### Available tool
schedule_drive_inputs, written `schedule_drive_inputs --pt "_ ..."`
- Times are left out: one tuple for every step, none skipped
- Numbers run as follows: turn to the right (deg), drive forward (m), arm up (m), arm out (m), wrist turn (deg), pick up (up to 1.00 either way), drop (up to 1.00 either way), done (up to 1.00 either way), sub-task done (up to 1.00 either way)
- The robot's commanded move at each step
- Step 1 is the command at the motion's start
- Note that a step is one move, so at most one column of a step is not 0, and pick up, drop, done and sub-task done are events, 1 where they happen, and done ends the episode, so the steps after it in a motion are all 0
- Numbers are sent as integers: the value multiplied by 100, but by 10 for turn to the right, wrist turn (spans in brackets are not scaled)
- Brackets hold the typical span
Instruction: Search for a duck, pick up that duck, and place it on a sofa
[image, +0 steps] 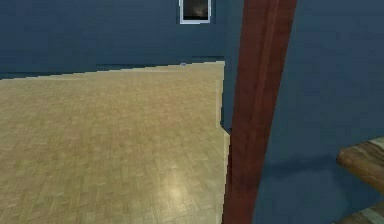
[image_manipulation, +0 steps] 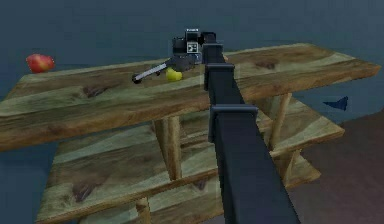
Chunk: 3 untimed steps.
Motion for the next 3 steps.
schedule_drive_inputs --pt "0 0 0 0 300 0 0 0 0" --pt "0 0 0 0 0 100 0 0 0" --pt "0 0 0 0 -450 0 0 0 0"
